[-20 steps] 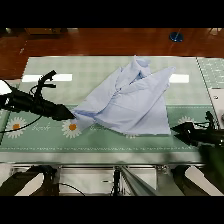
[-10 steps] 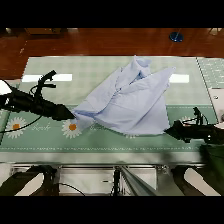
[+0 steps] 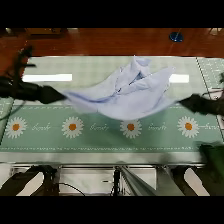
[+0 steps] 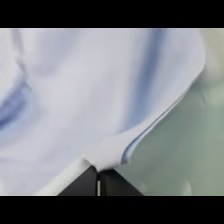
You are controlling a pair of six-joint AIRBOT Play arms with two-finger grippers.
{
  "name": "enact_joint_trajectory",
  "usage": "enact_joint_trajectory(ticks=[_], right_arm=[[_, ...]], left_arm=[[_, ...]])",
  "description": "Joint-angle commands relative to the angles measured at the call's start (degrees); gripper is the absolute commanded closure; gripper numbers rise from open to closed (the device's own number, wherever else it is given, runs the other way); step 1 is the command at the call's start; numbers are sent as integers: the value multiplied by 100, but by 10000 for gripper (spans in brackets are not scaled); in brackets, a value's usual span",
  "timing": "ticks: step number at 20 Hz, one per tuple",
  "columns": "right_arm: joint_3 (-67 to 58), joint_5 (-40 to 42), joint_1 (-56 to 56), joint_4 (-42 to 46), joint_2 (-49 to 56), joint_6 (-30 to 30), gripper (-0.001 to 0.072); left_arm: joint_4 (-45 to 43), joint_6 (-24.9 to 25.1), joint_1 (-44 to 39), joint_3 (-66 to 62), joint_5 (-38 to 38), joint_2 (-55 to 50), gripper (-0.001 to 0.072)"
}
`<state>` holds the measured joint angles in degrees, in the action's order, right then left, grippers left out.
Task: Fold the shirts.
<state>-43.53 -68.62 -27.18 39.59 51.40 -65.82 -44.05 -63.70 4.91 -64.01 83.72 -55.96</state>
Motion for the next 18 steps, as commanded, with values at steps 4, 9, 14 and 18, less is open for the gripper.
enact_joint_trajectory(ticks=[4, 9, 14, 18], right_arm=[[-3674, 350, 9, -737, -614, -623, 690], [-6470, 1425, 7, 37, -614, -1700, 690], [-7783, 1322, 9, 1344, -765, -2430, 691], [-7783, 643, 9, 1429, -1123, -2457, 691]], left_arm=[[286, -192, 197, -3458, -1904, 597, 691], [-109, -518, 197, -5049, -2575, 855, 692], [-903, -686, 197, -5320, -2837, 1609, 692], [-1266, -966, 197, -5320, -2702, 2306, 692]])
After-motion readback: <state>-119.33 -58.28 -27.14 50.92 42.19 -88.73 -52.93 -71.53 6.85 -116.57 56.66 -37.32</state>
